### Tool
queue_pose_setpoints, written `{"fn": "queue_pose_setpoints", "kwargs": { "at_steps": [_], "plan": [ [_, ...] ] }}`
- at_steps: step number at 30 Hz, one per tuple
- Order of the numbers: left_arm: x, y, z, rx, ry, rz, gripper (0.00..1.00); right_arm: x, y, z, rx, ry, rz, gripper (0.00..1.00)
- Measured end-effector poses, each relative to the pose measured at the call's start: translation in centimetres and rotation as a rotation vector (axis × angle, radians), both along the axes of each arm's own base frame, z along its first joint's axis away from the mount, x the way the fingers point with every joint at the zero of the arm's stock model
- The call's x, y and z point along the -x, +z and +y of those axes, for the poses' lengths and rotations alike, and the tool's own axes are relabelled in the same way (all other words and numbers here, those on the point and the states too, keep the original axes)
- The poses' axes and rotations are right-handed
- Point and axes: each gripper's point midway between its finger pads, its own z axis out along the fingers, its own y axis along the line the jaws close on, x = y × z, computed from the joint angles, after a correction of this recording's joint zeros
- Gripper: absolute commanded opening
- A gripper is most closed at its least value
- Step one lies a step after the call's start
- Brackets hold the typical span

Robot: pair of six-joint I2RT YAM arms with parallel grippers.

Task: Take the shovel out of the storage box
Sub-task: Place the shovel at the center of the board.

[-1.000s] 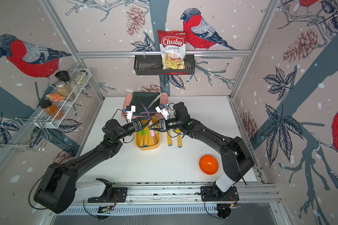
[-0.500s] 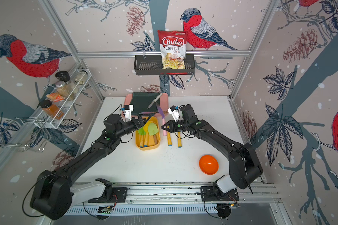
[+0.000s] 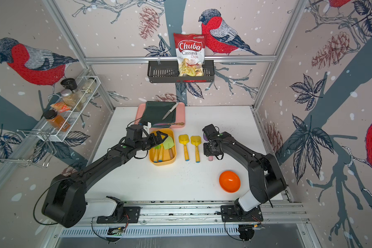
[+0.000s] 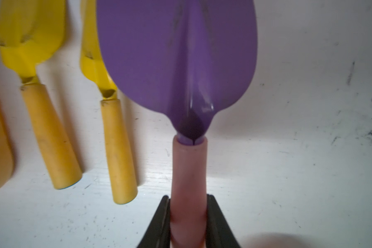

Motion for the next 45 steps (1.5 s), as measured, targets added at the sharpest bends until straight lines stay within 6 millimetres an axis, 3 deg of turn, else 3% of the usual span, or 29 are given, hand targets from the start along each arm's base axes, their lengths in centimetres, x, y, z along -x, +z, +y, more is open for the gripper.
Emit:
{"fn": "queue_pose_setpoints", "kwargs": {
  "at_steps": [11, 19, 28, 33, 40, 45],
  "plan": [
    [0.1, -1.4, -0.1, -0.018, -0.009, 0.031, 0.98, 0.7, -3.7, -0.1, 0.085, 0.013, 0.130, 0.08],
    [0.2, -1.7, -0.1, -0.021, -0.009, 0.038, 0.98, 0.2, -4.4, 0.5, 0.107, 0.025, 0.138, 0.12],
    [0.2, -2.7, -0.3, -0.040, -0.023, 0.053, 0.98, -0.3, -4.7, 0.2, 0.132, 0.017, 0.132, 0.14],
    [0.6, -3.4, -0.6, -0.060, -0.039, 0.079, 0.98, -0.7, -4.6, 0.1, 0.134, 0.012, 0.124, 0.31],
    [0.7, -4.7, -1.9, -0.133, -0.067, 0.113, 0.96, -0.8, -3.7, 0.5, 0.119, 0.016, 0.100, 0.35],
    [1.0, -6.8, -2.5, -0.227, -0.087, 0.174, 0.86, -0.9, -2.4, 0.6, 0.105, 0.015, 0.068, 0.44]
  ]
}}
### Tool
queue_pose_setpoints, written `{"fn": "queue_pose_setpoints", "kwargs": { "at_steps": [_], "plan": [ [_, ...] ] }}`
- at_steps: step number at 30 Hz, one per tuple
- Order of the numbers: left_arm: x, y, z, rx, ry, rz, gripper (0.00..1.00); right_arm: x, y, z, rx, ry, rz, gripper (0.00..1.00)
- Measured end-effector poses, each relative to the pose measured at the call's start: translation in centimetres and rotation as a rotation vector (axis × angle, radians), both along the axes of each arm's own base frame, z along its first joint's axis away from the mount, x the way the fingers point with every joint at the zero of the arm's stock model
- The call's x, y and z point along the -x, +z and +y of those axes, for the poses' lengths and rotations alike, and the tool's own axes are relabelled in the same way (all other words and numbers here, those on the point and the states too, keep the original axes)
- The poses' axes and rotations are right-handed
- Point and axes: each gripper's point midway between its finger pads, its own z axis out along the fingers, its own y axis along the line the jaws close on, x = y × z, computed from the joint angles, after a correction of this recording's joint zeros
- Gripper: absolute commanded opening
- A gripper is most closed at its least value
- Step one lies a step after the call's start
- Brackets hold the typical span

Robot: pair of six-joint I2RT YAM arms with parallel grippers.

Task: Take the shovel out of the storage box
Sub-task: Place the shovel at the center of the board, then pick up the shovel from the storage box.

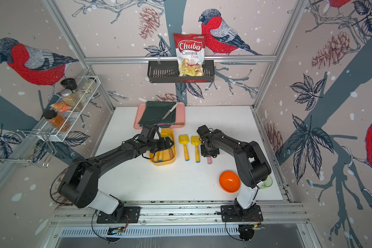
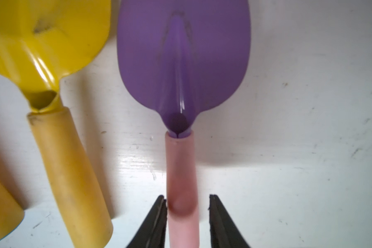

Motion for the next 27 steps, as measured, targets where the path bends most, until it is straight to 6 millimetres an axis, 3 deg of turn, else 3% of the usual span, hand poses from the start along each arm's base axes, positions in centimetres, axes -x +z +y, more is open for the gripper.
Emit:
{"fn": "queue_pose_setpoints", "kwargs": {
  "at_steps": [5, 11, 21, 27],
  "plan": [
    [0.9, -2.2, -0.6, -0.085, -0.033, 0.072, 0.80, 0.3, 3.2, 0.6, -0.042, 0.004, -0.073, 0.46],
    [0.2, -3.2, -1.5, -0.154, -0.044, 0.093, 0.64, 0.5, 7.0, 0.6, -0.093, -0.001, -0.161, 0.46],
    [0.4, -7.3, -0.5, -0.269, -0.044, 0.179, 0.47, 1.1, 10.4, 0.2, -0.156, -0.012, -0.256, 0.46],
    [0.1, -7.5, -0.4, -0.284, -0.035, 0.180, 0.12, 1.1, 11.4, 0.5, -0.191, -0.007, -0.294, 0.46]
  ]
}}
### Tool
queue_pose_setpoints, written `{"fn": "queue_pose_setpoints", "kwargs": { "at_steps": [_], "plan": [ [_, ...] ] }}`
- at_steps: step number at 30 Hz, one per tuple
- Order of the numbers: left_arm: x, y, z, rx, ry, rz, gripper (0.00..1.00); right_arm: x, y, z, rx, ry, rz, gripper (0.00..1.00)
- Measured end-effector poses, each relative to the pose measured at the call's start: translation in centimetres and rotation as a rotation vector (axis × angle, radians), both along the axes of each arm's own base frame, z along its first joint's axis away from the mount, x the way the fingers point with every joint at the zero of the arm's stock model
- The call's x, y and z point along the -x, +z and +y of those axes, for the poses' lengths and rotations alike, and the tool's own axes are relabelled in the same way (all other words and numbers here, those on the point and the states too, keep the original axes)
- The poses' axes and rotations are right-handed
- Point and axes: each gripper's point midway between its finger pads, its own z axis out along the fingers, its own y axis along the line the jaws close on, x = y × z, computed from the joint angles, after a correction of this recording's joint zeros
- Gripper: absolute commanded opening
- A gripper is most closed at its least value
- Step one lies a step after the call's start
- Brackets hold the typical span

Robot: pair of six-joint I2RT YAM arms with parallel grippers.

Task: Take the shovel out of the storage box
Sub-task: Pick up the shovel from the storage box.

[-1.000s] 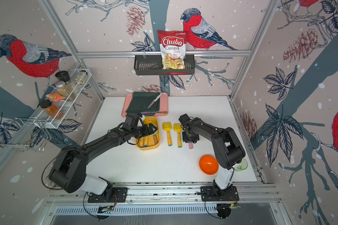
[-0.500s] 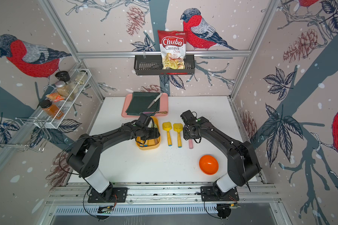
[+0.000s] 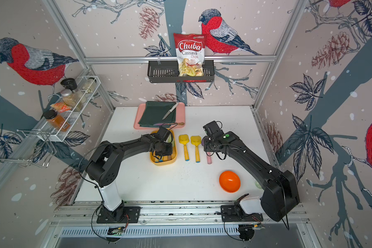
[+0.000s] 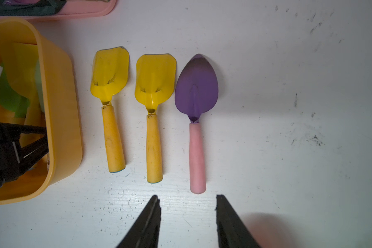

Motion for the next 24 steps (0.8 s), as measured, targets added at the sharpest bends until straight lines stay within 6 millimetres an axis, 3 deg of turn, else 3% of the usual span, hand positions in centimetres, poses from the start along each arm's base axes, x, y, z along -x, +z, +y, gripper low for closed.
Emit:
{"fn": "queue_pose_setpoints", "kwargs": {
  "at_steps": [4, 10, 18, 24],
  "plan": [
    [-0.2, 0.1, -0.1, 0.006, 0.000, -0.007, 0.00, 0.0, 1.0, 0.6, -0.061, 0.016, -0.022, 0.54],
    [0.1, 1.0, -0.3, 0.028, -0.013, -0.016, 0.00, 0.0, 3.0, 2.9, -0.218, 0.083, -0.055, 0.58],
    [-0.3, 5.5, -1.1, 0.143, -0.026, -0.102, 0.00, 0.7, 5.9, 5.9, -0.406, 0.205, -0.118, 0.62],
    [-0.6, 8.9, -0.3, 0.266, -0.003, -0.166, 0.00, 1.2, 8.0, 7.8, -0.562, 0.320, -0.169, 0.63]
  ]
}}
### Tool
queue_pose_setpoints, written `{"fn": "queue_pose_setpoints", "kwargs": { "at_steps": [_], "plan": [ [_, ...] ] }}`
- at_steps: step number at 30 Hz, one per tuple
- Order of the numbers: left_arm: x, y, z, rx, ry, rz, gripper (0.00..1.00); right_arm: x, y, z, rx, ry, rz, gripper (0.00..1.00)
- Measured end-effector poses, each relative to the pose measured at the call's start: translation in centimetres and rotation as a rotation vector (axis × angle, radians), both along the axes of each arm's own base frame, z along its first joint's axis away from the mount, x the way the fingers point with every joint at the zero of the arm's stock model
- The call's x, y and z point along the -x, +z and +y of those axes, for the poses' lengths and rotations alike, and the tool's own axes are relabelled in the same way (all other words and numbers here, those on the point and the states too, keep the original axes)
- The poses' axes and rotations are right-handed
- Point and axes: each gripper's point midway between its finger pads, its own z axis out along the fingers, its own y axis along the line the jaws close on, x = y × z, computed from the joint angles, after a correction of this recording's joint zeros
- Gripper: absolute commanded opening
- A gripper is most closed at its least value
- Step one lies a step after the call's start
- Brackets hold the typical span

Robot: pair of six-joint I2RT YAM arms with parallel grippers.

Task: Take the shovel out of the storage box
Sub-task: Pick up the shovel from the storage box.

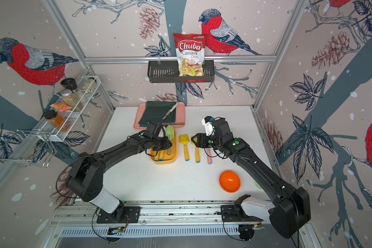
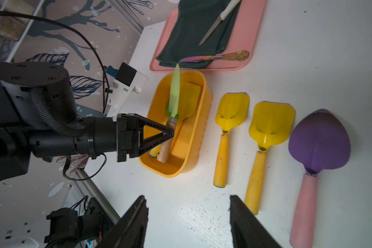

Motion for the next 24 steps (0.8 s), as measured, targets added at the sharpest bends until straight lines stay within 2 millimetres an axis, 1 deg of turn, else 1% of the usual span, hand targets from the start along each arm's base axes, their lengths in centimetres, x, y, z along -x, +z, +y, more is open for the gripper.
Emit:
{"fn": "queue_pose_setpoints", "kwargs": {
  "at_steps": [5, 7, 9, 13, 15, 17, 20, 24],
  "plan": [
    [0.3, 1.8, 1.3, 0.116, 0.023, -0.040, 0.00, 0.3, 1.3, 1.8, -0.110, 0.087, -0.012, 0.62],
    [0.7, 2.7, 1.6, 0.173, 0.023, -0.065, 0.00, 0.3, 1.4, 2.8, -0.141, 0.120, 0.002, 0.62],
    [0.9, 3.9, 1.6, 0.230, 0.013, -0.102, 0.00, 0.3, 1.2, 3.9, -0.151, 0.155, 0.016, 0.62],
    [1.2, 7.6, 1.2, 0.351, -0.016, -0.213, 0.00, 0.6, 0.9, 6.5, -0.183, 0.239, 0.026, 0.62],
    [1.4, 9.1, 1.3, 0.400, -0.029, -0.271, 0.00, 0.6, 0.8, 7.8, -0.212, 0.274, 0.042, 0.61],
    [1.7, 10.3, 1.6, 0.457, -0.025, -0.310, 0.00, 0.7, 0.9, 9.2, -0.229, 0.316, 0.048, 0.60],
    [2.0, 11.5, 2.1, 0.535, -0.015, -0.352, 0.00, 1.1, 1.4, 11.3, -0.269, 0.400, 0.047, 0.58],
    [2.4, 13.3, 1.9, 0.633, -0.030, -0.404, 0.00, 1.7, 1.3, 12.9, -0.313, 0.475, 0.071, 0.58]
  ]
}}
